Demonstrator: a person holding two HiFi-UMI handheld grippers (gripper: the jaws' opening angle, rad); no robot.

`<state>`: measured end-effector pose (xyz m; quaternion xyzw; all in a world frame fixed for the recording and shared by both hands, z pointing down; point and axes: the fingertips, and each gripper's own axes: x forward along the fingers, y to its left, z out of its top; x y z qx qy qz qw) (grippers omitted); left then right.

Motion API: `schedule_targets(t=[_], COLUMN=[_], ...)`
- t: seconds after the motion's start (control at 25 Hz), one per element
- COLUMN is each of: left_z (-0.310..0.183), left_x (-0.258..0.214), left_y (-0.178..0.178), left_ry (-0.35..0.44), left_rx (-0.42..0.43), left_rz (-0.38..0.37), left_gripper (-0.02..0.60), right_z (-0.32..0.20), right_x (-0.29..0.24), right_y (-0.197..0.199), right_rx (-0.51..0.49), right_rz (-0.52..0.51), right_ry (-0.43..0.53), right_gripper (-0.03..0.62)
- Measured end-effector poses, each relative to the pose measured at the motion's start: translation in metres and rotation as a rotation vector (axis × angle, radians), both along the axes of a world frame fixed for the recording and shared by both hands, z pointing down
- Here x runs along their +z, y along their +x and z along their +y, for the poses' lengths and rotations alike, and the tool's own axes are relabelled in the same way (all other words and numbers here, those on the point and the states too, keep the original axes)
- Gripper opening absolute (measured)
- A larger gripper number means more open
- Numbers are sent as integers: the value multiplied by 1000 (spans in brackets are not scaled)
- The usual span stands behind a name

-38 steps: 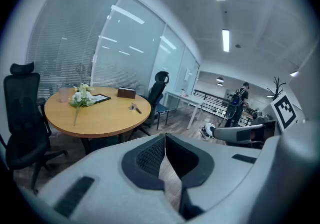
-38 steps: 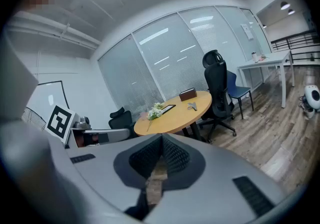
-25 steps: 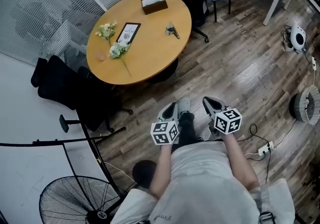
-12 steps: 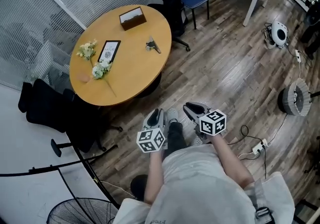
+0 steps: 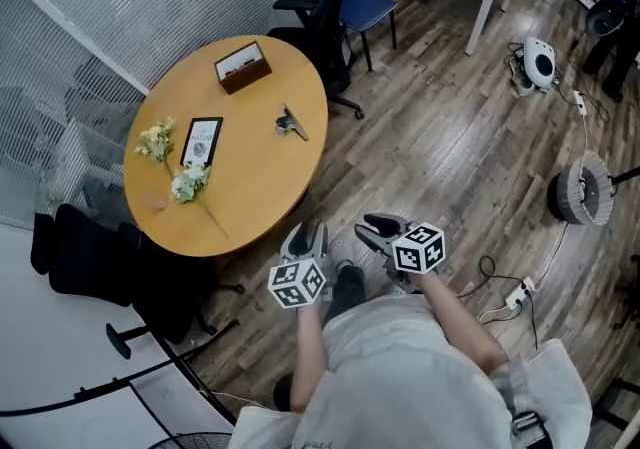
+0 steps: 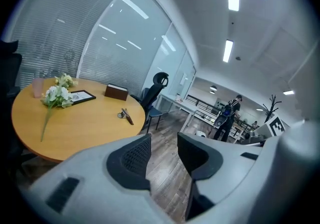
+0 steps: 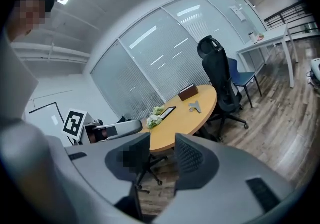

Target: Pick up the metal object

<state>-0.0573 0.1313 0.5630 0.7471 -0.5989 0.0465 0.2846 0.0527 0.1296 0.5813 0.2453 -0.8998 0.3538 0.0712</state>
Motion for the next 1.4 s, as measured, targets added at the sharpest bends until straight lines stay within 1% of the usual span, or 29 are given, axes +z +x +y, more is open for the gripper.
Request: schedule_targets(t=[0.2, 0.52, 0.84, 1.04, 1.12, 1.28, 1.4], left_z=[-40, -90, -130, -148, -155, -169, -174], left_x=[6, 7, 8, 13, 13, 7, 9], left_y=[-1, -18, -50, -70, -81, -108, -118], left_ry=[-10, -25, -31, -33, -28, -8, -6], left_rx=[27, 62, 91, 124, 125, 120, 128], left_rz=[33, 45, 42, 27, 20, 2, -9], left_gripper=[149, 149, 149, 149, 149, 149, 149], right_z=[-25, -67, -99, -116, -124, -135, -138], right_x=[11, 14, 16, 21, 22, 20, 21], right_y=[-3, -23, -60, -82, -92, -114, -127], right_rx=[0, 22, 36, 47, 50, 65, 53], right_rz=[27, 42, 42, 48, 52, 26, 29], right_ry=[-26, -43, -44, -37, -32, -19, -10], right_gripper=[149, 149, 149, 149, 149, 149, 149])
